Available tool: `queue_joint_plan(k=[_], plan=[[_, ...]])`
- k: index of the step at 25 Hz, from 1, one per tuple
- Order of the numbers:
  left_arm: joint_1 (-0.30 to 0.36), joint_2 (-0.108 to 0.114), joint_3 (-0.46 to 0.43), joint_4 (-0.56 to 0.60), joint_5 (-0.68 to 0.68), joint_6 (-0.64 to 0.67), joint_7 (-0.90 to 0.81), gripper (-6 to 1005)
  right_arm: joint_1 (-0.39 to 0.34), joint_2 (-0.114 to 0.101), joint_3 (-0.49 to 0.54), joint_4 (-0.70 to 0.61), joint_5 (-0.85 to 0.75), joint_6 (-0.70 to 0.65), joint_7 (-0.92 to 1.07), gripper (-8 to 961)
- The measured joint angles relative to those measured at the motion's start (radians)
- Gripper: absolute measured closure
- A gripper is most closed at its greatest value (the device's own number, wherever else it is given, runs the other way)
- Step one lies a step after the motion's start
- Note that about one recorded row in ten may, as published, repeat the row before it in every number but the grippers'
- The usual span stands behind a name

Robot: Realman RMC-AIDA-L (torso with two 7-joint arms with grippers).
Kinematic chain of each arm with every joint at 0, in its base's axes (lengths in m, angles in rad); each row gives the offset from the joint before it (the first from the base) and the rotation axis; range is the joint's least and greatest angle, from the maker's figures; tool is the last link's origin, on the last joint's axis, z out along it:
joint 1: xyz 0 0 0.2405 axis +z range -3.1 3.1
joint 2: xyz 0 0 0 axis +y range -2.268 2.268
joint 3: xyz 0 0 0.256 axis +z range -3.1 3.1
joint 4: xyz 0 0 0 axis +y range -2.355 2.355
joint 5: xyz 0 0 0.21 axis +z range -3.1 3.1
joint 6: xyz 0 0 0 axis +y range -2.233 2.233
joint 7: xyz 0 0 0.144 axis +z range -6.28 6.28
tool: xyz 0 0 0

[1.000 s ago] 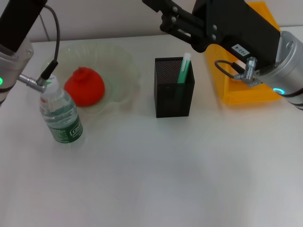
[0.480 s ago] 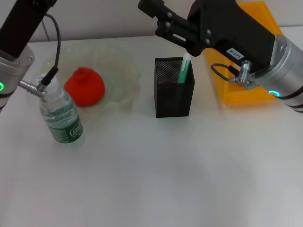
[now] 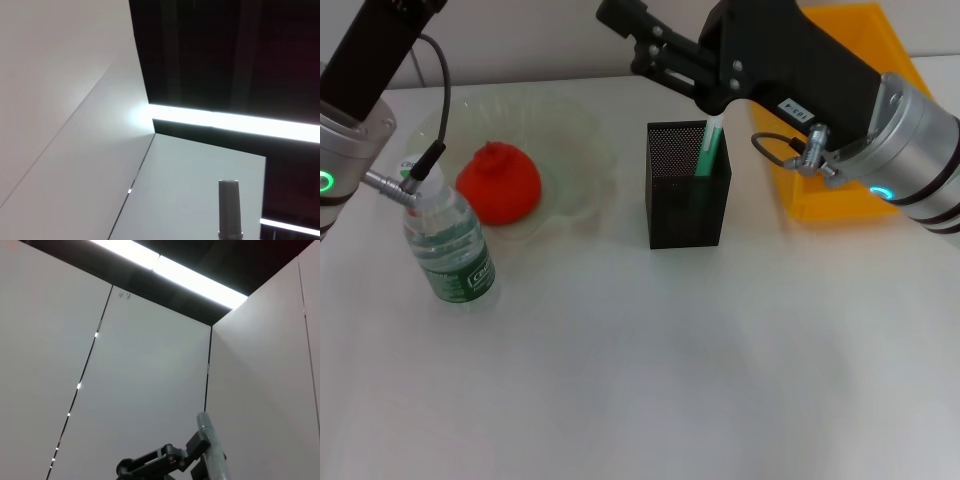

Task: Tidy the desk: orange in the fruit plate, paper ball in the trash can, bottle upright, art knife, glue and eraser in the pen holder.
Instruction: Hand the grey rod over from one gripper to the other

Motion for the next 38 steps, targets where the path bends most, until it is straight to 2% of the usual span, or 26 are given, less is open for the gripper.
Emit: queue_joint_plan(k=[14,38], plan=[[0.001,0.0,0.002,-0.031,-0.02,-0.067,-0.012,855,0.0,0.0,-0.003,0.024,0.021,0.013,-0.021,143],[0.009,0.0,0.016,-0.038,-0.041,-0.175,-0.065,851,0.032,0.0,-0.045,0.038,0.029,0.168,-0.043,143]])
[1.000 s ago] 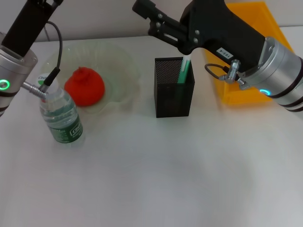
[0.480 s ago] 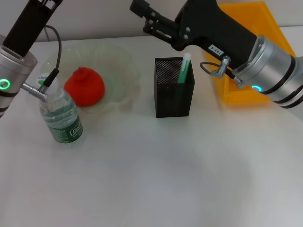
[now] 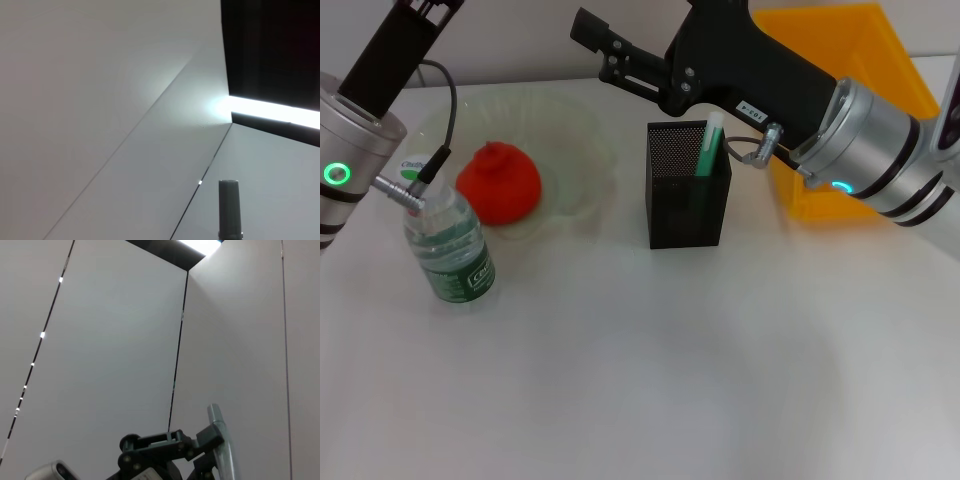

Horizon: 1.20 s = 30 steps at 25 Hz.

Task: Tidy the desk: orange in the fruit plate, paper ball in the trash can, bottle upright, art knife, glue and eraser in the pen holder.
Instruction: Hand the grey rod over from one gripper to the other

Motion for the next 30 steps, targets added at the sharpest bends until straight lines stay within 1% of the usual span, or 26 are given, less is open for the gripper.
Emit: queue_joint_plan(k=[6,8,11,14,15,17,19,20,21,22,23,25,26,27,28,29,30], plan=[[0.008,0.0,0.017,-0.002,-0.025,-0.022,-0.008,850,0.0,0.0,0.0,0.0,0.002,0.009,-0.005,143],[0.026,0.0,0.038,0.0,-0.042,-0.025,-0.006,849,-0.002,0.0,0.0,0.002,0.002,0.013,-0.009,143],[0.033,0.0,0.042,0.002,-0.045,-0.024,-0.006,849,-0.006,0.0,-0.007,0.009,0.002,0.014,-0.011,143],[0.055,0.0,0.056,0.004,-0.058,-0.018,-0.008,848,-0.008,0.0,-0.012,0.024,0.002,0.014,-0.011,143],[0.064,0.0,0.075,0.007,-0.071,-0.017,-0.01,848,-0.009,0.0,-0.015,0.03,0.002,0.013,-0.011,143],[0.065,0.0,0.078,0.007,-0.072,-0.017,-0.01,848,-0.011,0.0,-0.03,0.037,0.002,0.013,-0.011,143],[0.071,0.0,0.107,0.005,-0.09,-0.019,-0.011,847,-0.014,0.0,-0.048,0.044,0.002,0.014,-0.011,143],[0.071,0.0,0.107,0.005,-0.09,-0.019,-0.011,847,-0.015,0.0,-0.063,0.051,0.005,0.014,-0.011,143],[0.079,0.0,0.138,0.007,-0.108,-0.025,-0.011,847,-0.016,0.0,-0.081,0.057,0.019,0.015,-0.011,143],[0.087,0.0,0.166,0.01,-0.129,-0.028,-0.011,847,-0.02,0.0,-0.121,0.066,0.057,0.015,-0.015,143],[0.093,0.0,0.187,0.011,-0.146,-0.028,-0.011,847,-0.02,0.0,-0.121,0.066,0.057,0.015,-0.015,143],[0.093,0.0,0.187,0.011,-0.146,-0.028,-0.011,846,-0.028,0.0,-0.161,0.07,0.101,0.016,-0.029,143],[0.1,0.0,0.208,0.013,-0.167,-0.029,-0.011,846,-0.034,0.0,-0.174,0.07,0.113,0.016,-0.037,143],[0.119,0.0,0.266,0.027,-0.223,-0.033,-0.01,846,-0.04,0.0,-0.183,0.069,0.12,0.016,-0.044,143],[0.133,0.0,0.298,0.041,-0.25,-0.04,-0.009,846,-0.044,0.0,-0.187,0.068,0.123,0.016,-0.047,143],[0.142,0.0,0.316,0.052,-0.265,-0.046,-0.006,846,-0.046,0.0,-0.189,0.068,0.124,0.016,-0.049,143],[0.142,0.0,0.316,0.052,-0.265,-0.046,-0.006,846,-0.048,0.0,-0.189,0.068,0.124,0.016,-0.049,143]])
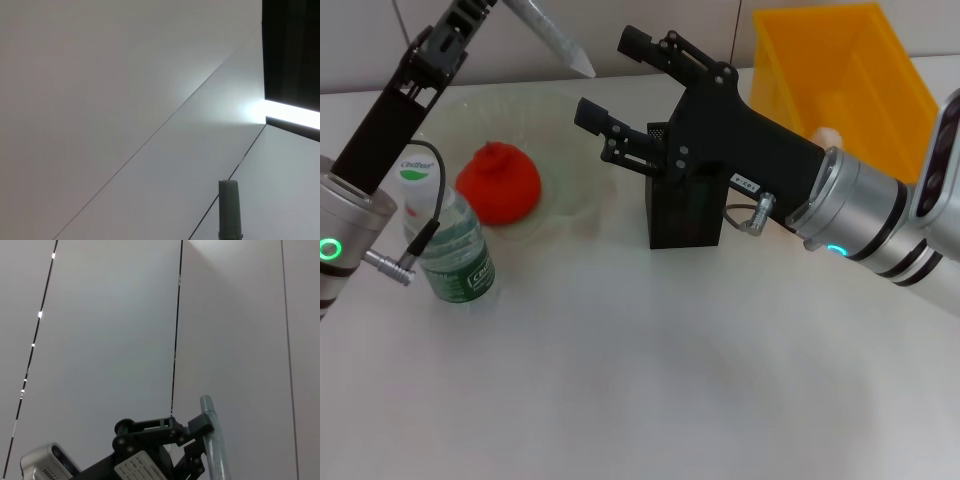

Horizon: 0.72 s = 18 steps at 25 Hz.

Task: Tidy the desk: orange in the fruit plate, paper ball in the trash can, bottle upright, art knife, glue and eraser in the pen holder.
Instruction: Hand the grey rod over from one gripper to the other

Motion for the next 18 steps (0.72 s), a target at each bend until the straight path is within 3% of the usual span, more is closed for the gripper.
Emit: queue_joint_plan(k=[3,18], plan=[[0.021,0.0,0.038,0.028,-0.027,-0.025,0.006,845,0.0,0.0,0.0,0.001,0.001,0.0,0.0,143],[0.023,0.0,0.07,0.04,-0.028,-0.041,0.004,843,0.016,0.0,-0.01,-0.039,0.003,0.034,-0.001,144]])
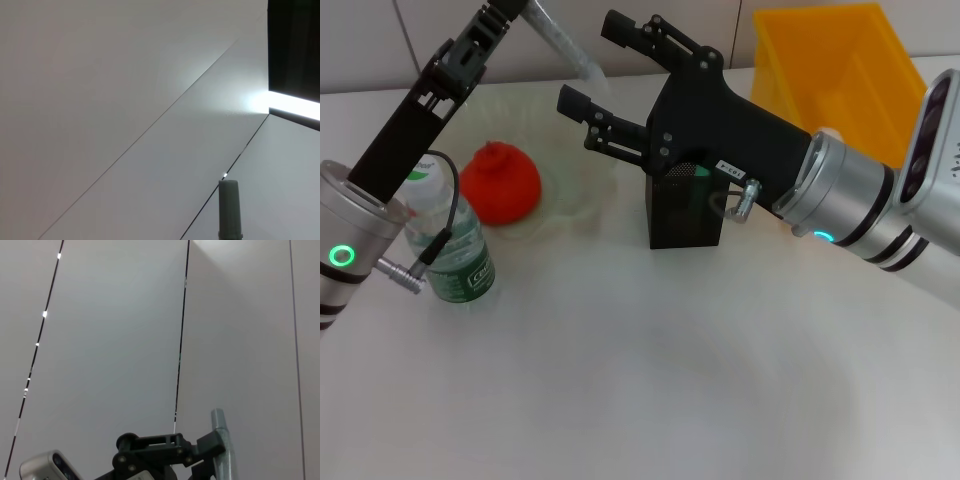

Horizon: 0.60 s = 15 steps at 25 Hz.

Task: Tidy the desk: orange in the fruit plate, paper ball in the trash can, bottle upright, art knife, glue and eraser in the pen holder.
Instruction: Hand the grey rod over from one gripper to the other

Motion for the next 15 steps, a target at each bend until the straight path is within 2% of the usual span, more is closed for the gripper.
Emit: queue_joint_plan(k=[15], plan=[[0.022,0.0,0.005,0.006,-0.01,-0.006,0.0,840,-0.012,0.0,-0.008,-0.003,0.0,-0.001,0.007,144]])
